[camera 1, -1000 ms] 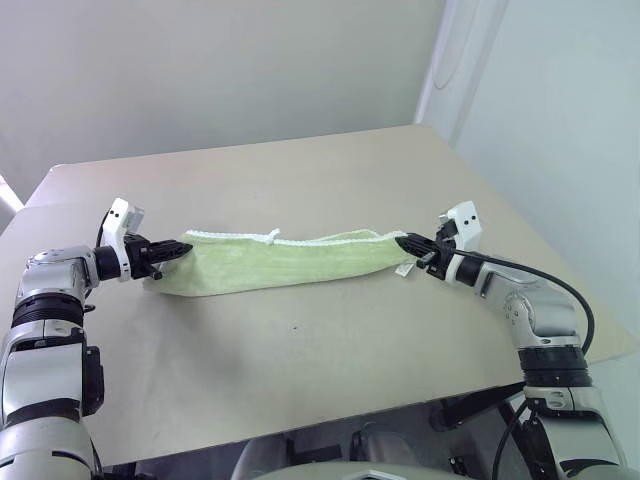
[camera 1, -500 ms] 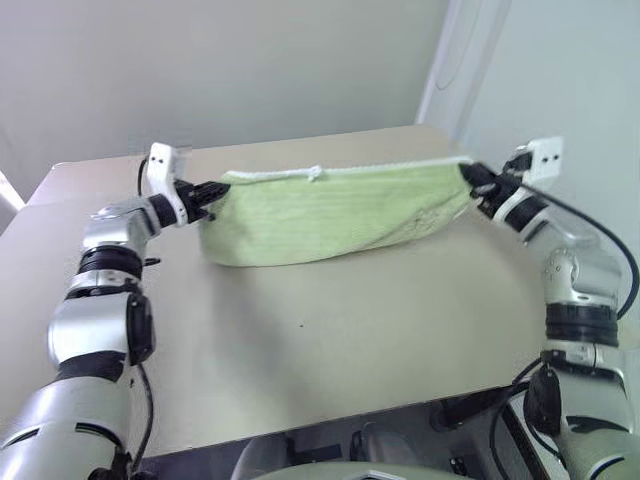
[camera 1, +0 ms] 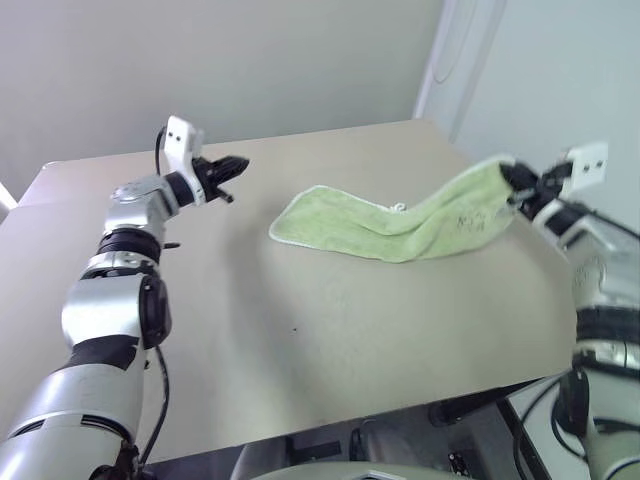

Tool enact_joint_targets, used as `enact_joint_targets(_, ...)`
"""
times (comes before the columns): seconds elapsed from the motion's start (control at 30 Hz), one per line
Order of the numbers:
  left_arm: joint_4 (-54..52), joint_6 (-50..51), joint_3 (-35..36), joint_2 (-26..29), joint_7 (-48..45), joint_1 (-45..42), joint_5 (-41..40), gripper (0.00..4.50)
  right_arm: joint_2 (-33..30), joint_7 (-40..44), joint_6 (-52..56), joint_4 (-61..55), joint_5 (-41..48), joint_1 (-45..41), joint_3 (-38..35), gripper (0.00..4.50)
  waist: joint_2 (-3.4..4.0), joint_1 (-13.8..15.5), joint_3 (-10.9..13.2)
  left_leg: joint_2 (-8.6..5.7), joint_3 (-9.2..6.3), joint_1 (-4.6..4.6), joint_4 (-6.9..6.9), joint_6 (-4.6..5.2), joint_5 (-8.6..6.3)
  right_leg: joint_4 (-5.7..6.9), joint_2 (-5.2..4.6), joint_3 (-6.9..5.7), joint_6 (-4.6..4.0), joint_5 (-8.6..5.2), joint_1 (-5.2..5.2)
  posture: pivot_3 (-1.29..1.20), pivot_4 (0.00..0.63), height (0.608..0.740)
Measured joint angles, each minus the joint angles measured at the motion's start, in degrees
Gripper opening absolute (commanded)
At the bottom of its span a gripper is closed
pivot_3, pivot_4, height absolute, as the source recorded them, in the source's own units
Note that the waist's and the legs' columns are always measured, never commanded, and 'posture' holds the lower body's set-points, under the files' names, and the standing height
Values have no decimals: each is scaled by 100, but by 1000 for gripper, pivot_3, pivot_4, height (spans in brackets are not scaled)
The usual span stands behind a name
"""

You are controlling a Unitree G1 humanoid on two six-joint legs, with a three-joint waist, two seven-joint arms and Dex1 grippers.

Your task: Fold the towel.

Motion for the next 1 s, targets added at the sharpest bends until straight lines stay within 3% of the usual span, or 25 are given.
enact_joint_targets(0.1, -197, 356, -41, 259, -531, 404, -1, 379, 17, 214, 405, -772, 239, 860, 2, 0, 1, 15, 1, 1, -2, 4, 14, 0, 0, 8, 1, -1, 0, 0, 5, 0, 0, 740)
enact_joint_targets(0.33, -380, 694, -163, 79, -174, 540, 123, 379, 353, 45, 655, -1254, 334, 952, 126, 0, 0, 50, 4, 7, -22, 4, 109, -1, 0, 3, 8, -5, 20, 35, 43, 0, 0, 740)
enact_joint_targets(0.63, -135, 887, -359, -1117, 826, 17, 374, 379, 506, -399, 771, -1215, 218, 504, 301, 0, -2, 61, 5, -13, -14, -20, 113, -21, 12, -36, -1, 13, 81, 81, 42, 0, 0, 740)
enact_joint_targets(0.73, 68, 1032, -412, -1503, 1322, -146, 476, 379, 567, -620, 931, -1206, 217, 420, 310, 0, -2, 49, 5, -15, -5, -23, 92, -20, 12, -55, 3, 23, 66, 92, 35, 0, 0, 740)
enact_joint_targets(1.0, 488, 1150, -417, -2106, 2941, -230, 695, 379, 626, -977, 1163, -1208, 224, 414, 301, 0, -2, 58, 5, -14, -3, -23, 87, -19, 11, -60, 6, 27, 73, 94, 31, 0, 0, 740)
